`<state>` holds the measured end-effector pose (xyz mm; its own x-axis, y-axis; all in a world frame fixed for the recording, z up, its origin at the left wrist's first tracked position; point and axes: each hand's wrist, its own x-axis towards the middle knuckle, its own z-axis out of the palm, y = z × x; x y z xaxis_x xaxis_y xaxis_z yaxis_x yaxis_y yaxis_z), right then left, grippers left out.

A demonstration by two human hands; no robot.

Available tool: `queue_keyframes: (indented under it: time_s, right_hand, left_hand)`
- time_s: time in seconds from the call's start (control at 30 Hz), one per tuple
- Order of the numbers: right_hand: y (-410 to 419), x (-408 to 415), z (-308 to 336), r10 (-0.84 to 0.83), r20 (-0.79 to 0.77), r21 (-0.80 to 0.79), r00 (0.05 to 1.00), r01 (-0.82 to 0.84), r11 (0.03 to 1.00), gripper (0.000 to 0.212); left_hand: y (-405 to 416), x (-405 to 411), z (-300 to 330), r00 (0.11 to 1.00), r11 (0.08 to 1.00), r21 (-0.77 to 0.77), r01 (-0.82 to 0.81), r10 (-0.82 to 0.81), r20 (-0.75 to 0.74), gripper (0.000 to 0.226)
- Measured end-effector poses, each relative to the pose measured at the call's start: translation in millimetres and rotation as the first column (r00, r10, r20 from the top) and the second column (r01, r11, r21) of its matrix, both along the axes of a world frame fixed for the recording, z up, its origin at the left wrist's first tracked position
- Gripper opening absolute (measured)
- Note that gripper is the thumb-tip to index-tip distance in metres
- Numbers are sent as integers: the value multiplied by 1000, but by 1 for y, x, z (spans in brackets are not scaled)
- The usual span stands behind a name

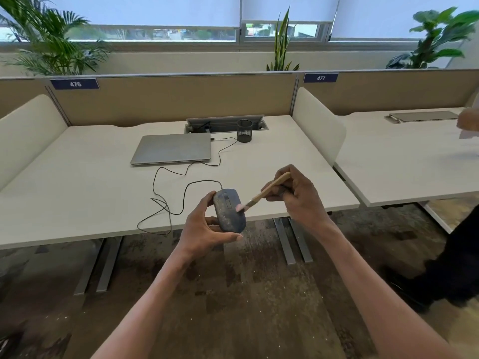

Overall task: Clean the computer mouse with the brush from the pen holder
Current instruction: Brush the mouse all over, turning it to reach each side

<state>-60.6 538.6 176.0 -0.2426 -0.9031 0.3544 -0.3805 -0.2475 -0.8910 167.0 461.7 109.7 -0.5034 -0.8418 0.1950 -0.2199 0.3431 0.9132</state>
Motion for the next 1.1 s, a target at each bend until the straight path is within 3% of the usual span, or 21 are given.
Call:
queue_keyframes:
  time_s: [0.23, 0.4, 0.5, 0.7, 1.0, 1.1]
  right_hand:
    - [22, -5, -3, 118, -57, 77, 991, -113, 991, 42]
    - [10, 6, 15, -54, -181, -169, 982, 23, 985, 27]
    - [5, 17, 17, -93, -310, -238, 946, 17, 971, 23]
    - [24, 25, 3, -32, -476, -169, 879, -55, 984, 31]
    - [51, 19, -15, 14, -494, -36, 869, -36, 999, 30]
    - [48, 16, -12, -9, -472, -59, 882, -22, 998, 31]
  left_hand:
    - [-3, 1, 0, 1000, 1000, 14, -25, 25, -12, 111]
    - [0, -3, 5, 1000, 1000, -7, -19, 19, 10, 110]
    - [2, -6, 6, 1000, 1000, -13, -22, 22, 17, 109]
    - [2, -7, 4, 999, 999, 3, -48, 48, 6, 114]
    - [1, -7, 4, 997, 997, 17, -76, 76, -5, 117]
    - [0, -6, 5, 997, 997, 7, -72, 72, 0, 116]
